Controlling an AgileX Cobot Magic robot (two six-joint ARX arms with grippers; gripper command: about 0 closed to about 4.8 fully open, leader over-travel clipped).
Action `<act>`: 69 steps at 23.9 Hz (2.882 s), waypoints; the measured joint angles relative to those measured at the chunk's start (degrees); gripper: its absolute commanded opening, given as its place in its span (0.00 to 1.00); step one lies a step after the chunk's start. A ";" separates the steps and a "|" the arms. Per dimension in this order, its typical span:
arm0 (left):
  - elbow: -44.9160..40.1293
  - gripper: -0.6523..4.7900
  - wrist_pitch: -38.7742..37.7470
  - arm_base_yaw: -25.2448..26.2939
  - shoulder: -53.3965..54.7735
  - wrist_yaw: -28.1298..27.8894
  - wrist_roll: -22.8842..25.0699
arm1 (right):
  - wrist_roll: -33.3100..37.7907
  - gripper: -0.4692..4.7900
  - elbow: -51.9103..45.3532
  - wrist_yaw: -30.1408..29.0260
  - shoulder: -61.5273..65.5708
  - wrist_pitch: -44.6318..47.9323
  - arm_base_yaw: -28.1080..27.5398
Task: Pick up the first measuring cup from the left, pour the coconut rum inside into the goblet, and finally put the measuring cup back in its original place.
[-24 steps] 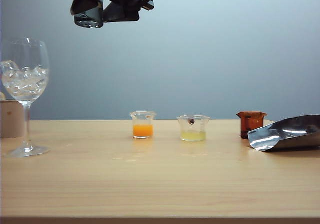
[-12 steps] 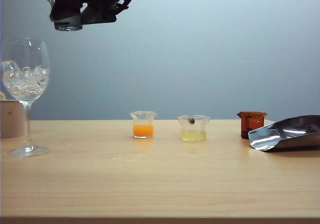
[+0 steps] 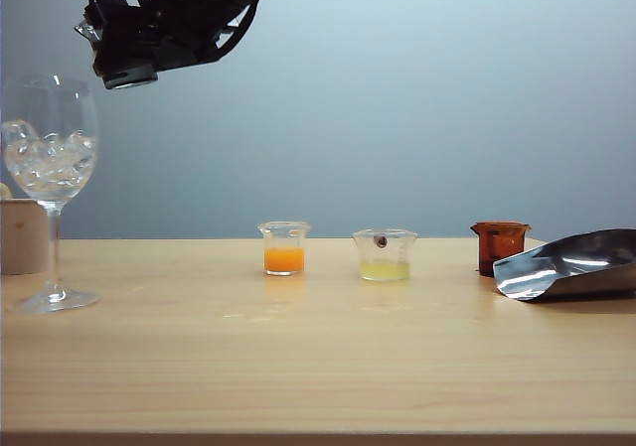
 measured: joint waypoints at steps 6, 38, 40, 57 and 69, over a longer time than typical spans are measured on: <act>0.00 0.12 0.00 0.00 0.00 -0.02 0.00 | -9.77 0.29 0.17 -0.02 -0.04 -0.87 0.98; 0.00 0.12 -0.02 0.00 0.00 0.00 0.00 | -29.86 0.26 0.26 4.83 -0.02 1.01 1.20; 0.00 0.12 0.00 0.00 0.00 0.00 0.00 | -30.05 0.26 0.26 4.81 -0.02 1.01 1.07; 0.00 0.12 0.00 -0.02 0.02 0.00 0.00 | -34.84 0.25 0.26 4.44 0.07 0.57 0.96; 0.00 0.12 0.00 -0.02 0.02 0.00 0.00 | -35.74 0.25 0.28 7.10 0.07 -0.83 1.22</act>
